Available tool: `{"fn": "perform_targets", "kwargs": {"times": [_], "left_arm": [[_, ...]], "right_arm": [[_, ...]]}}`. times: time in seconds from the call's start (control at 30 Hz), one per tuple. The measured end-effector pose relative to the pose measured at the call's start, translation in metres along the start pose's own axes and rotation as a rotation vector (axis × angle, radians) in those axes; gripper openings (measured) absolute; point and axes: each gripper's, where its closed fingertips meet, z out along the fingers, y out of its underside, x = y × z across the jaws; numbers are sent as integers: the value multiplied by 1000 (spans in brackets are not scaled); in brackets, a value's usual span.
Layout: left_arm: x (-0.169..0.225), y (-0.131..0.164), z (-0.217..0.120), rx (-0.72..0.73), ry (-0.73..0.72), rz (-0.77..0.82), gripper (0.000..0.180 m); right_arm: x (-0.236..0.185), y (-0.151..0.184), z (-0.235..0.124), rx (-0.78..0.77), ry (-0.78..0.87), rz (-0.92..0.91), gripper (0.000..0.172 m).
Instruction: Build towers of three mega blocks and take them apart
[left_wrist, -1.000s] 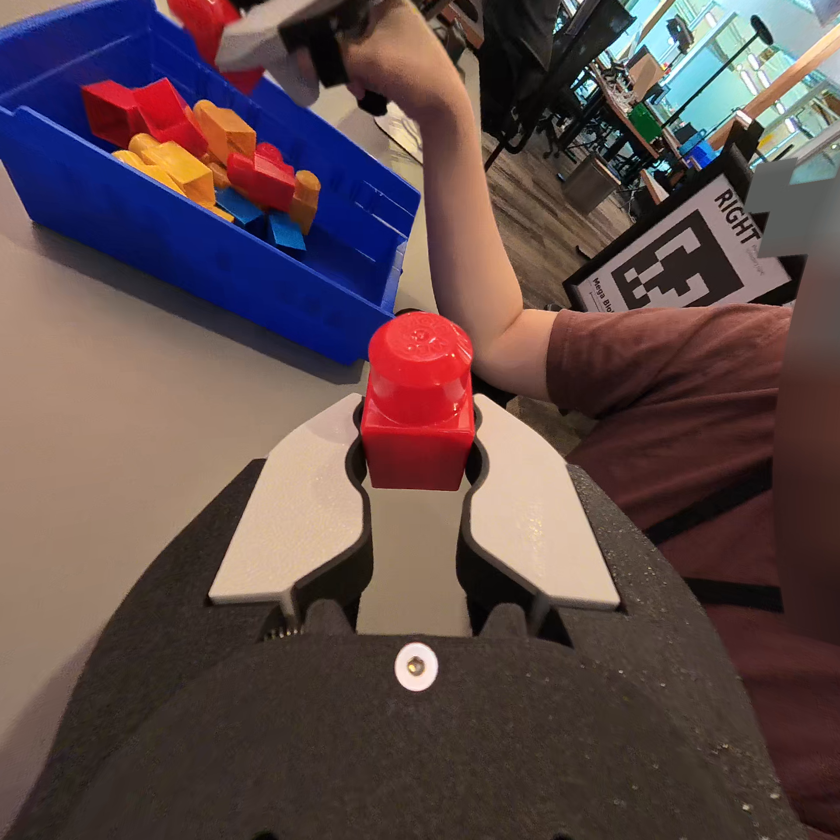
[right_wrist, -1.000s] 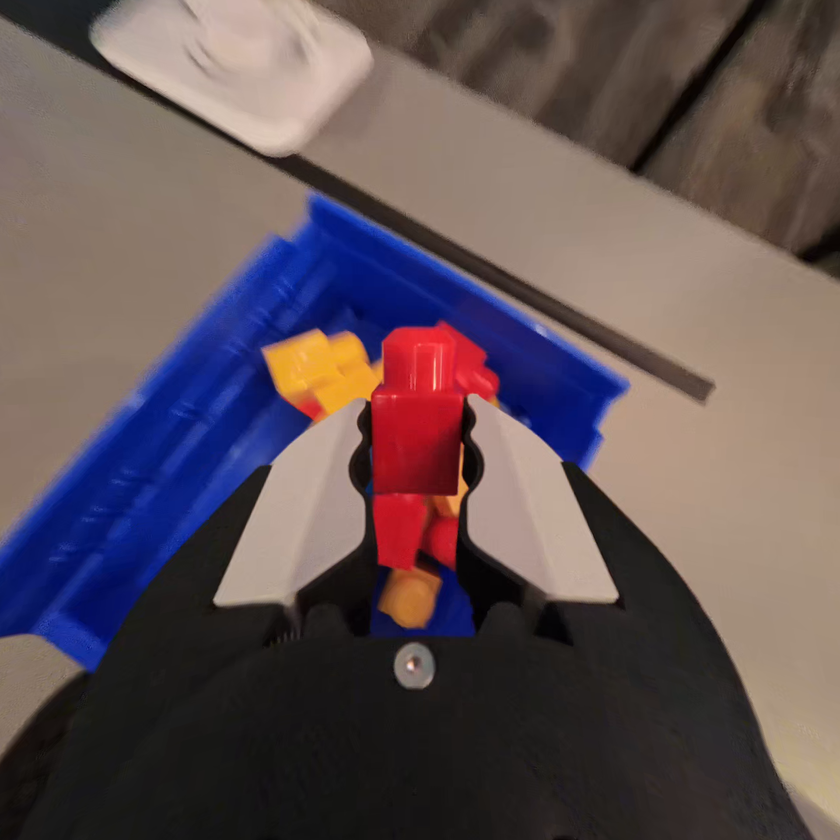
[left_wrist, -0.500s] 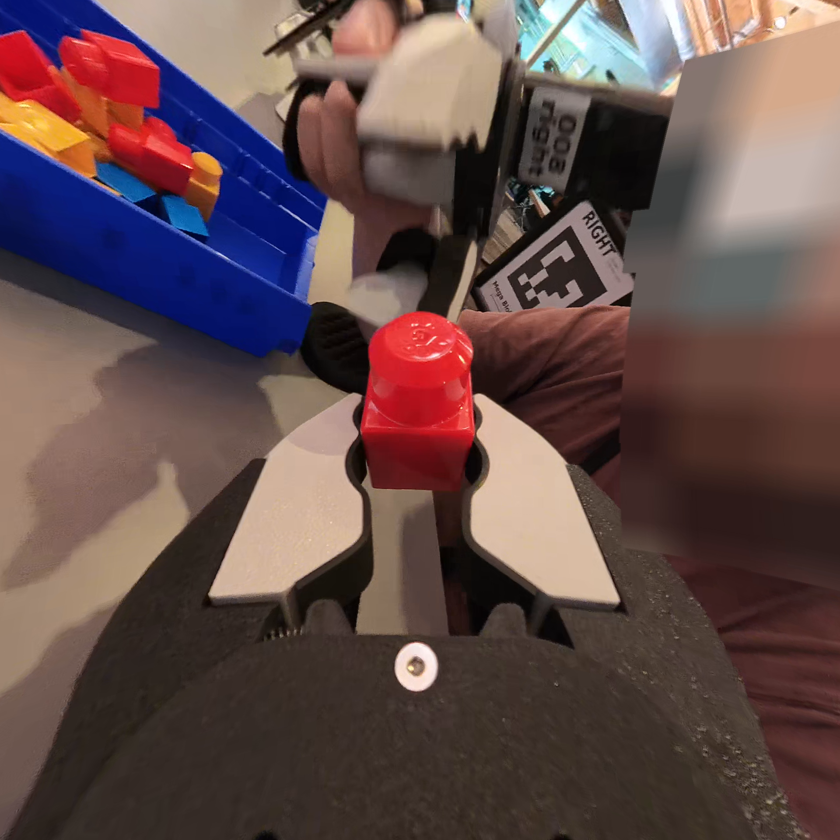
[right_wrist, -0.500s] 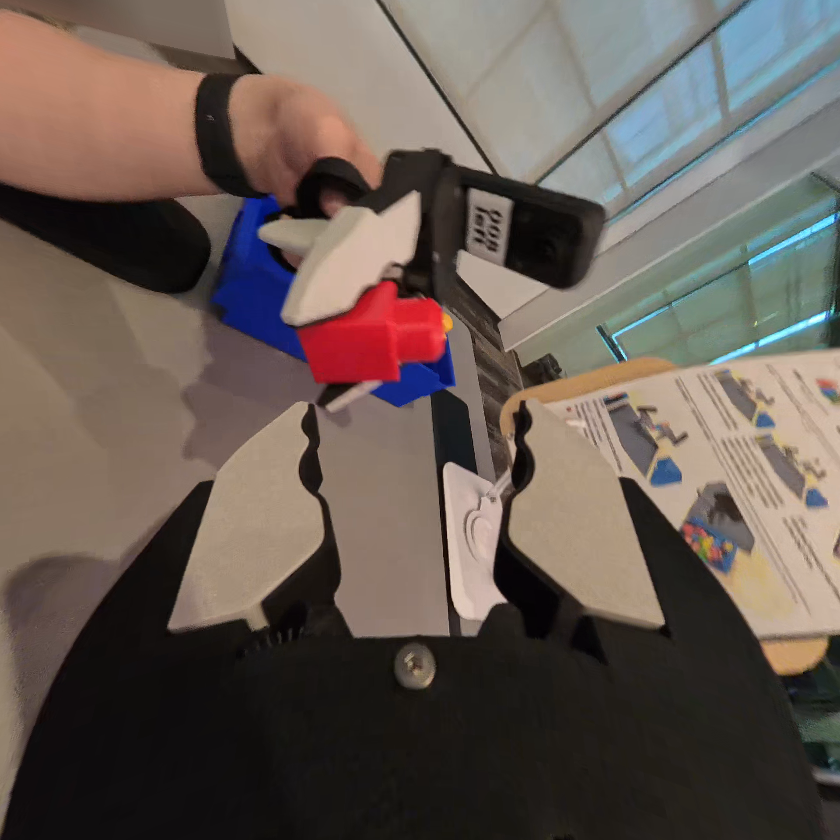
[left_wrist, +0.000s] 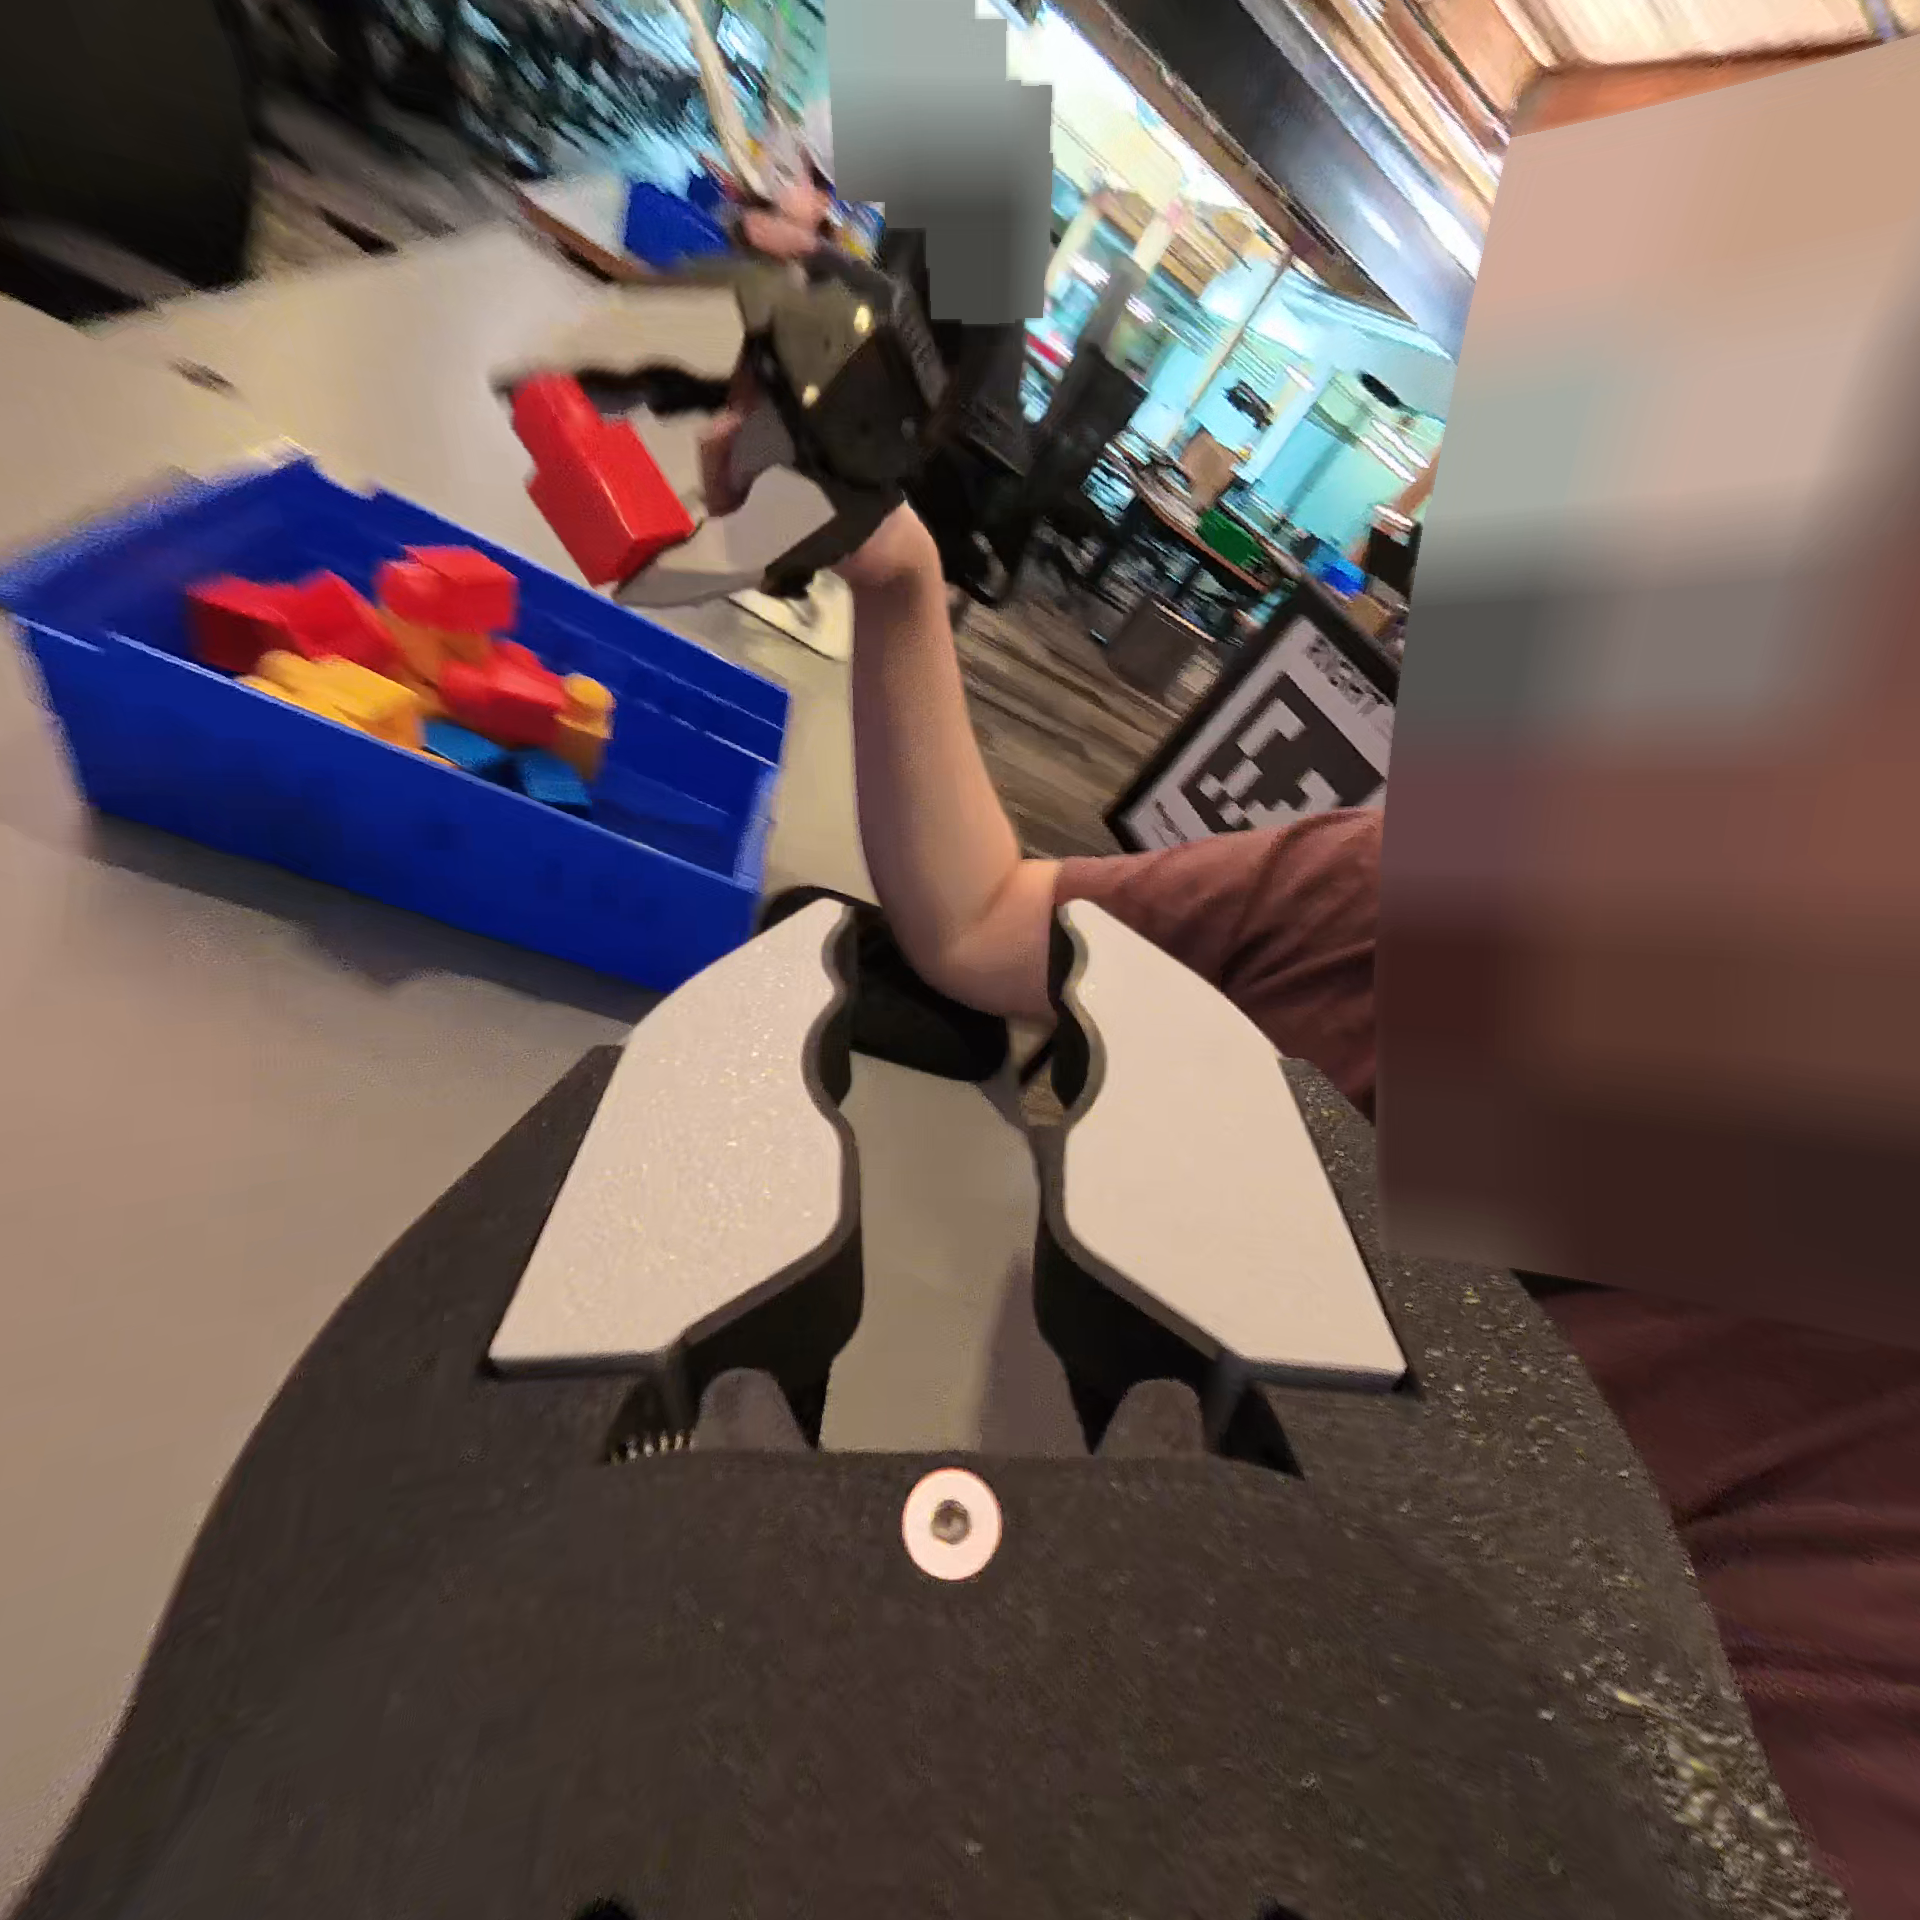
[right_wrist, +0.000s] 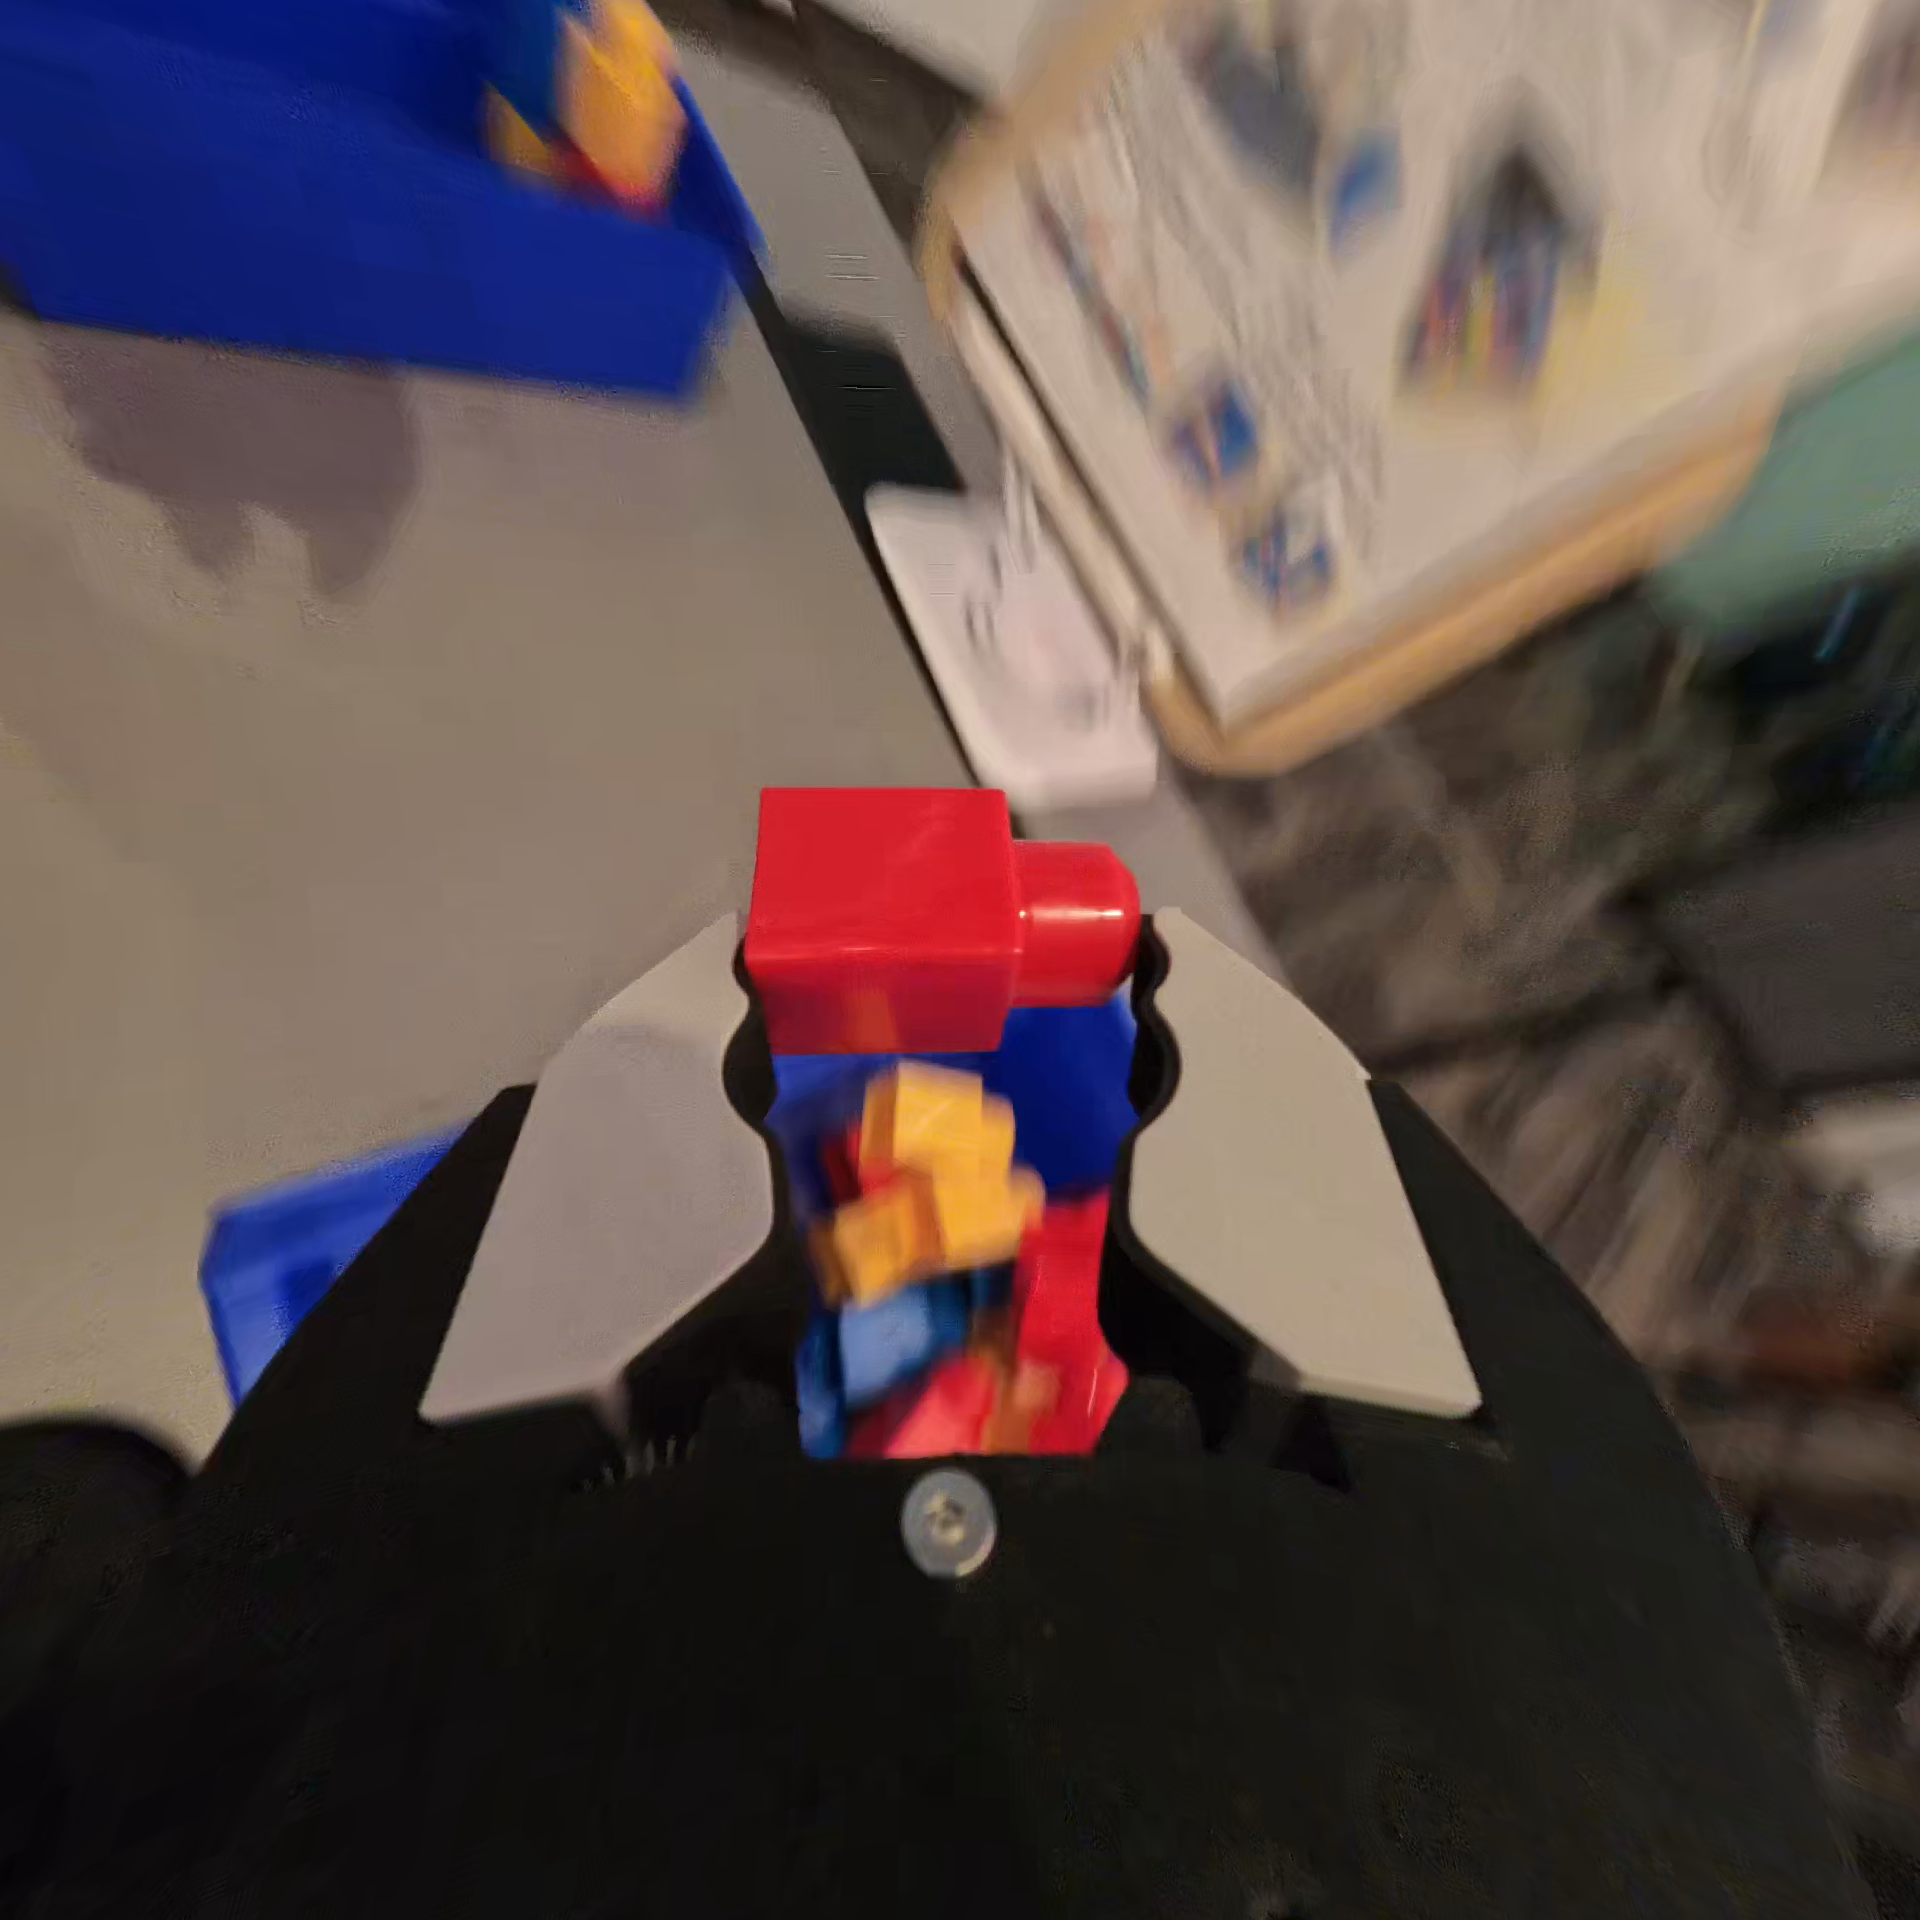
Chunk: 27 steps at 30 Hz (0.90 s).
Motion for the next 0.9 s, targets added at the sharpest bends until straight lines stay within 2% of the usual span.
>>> {"fn": "perform_targets", "kwargs": {"times": [0.07,0.13,0.2,0.3,0.43,0.5,0.57,0.63,0.77,0.83,0.9], "left_arm": [[-2,-10,-20,55,-96,58,34],[-10,-17,-41,88,-235,116,35],[-25,-21,-68,92,-441,178,39],[-42,-28,-128,138,-792,274,48],[-63,-13,-219,188,-1218,231,47],[-79,1,-257,227,-1359,120,45],[-100,12,-282,274,-1407,17,46],[-123,20,-290,333,-1381,-46,50],[-176,40,-271,326,-1278,-144,53],[-198,48,-263,320,-1336,-125,54],[-217,60,-261,272,-1460,-104,60]], "right_arm": [[22,72,6,-204,18,139,67],[24,129,16,-391,-6,204,68],[29,164,25,-517,13,243,68],[47,157,31,-449,97,266,75],[61,122,19,-301,179,239,76],[60,115,19,-290,181,220,76],[57,116,22,-317,174,191,76],[54,120,26,-349,164,170,77],[52,125,30,-378,161,157,77],[55,127,29,-380,174,156,78],[57,129,26,-378,181,172,78]]}}
